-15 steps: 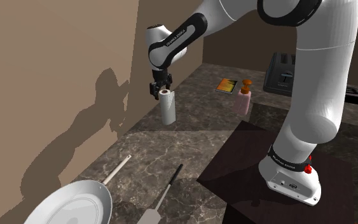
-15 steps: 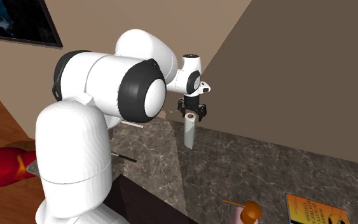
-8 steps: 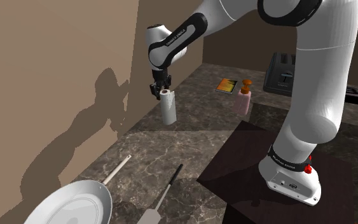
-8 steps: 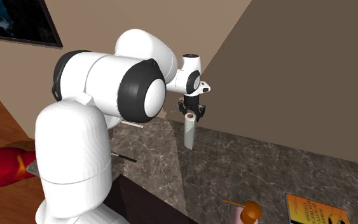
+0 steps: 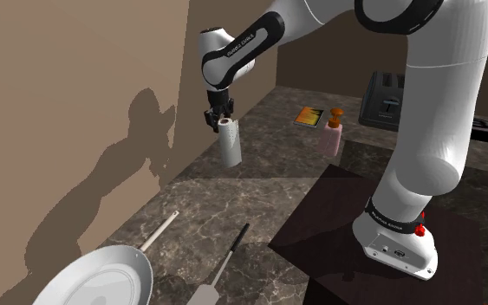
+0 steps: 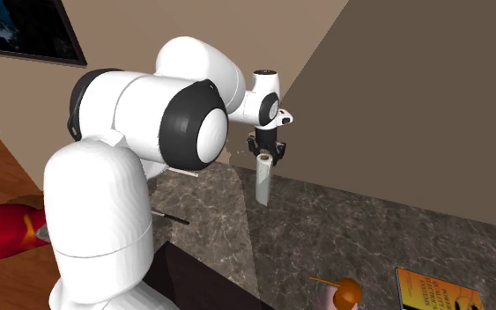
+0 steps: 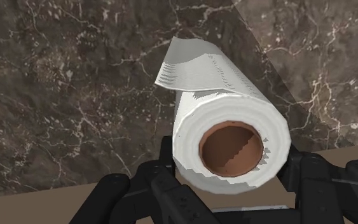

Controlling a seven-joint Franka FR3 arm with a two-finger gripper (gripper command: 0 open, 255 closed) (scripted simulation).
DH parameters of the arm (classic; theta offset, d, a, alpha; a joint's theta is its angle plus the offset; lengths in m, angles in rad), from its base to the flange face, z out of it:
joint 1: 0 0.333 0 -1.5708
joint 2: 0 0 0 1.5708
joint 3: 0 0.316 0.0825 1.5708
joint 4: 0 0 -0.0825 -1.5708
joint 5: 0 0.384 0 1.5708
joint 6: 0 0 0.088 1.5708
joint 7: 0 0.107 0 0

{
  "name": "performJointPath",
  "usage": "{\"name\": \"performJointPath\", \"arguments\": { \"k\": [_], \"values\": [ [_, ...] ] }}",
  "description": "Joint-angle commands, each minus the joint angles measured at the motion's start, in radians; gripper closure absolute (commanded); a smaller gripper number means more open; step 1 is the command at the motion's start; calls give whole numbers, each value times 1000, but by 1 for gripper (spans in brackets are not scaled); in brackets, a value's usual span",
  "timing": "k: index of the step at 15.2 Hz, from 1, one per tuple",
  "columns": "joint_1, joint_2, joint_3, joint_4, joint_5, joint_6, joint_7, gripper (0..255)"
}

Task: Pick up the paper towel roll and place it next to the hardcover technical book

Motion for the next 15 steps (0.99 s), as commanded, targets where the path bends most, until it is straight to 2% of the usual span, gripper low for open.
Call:
{"name": "performJointPath", "arguments": {
  "k": [1,15],
  "values": [
    [2,-12,1,11,1,-24,1,255],
    [1,-78,4,115,11,-193,-12,255]
  ]
}}
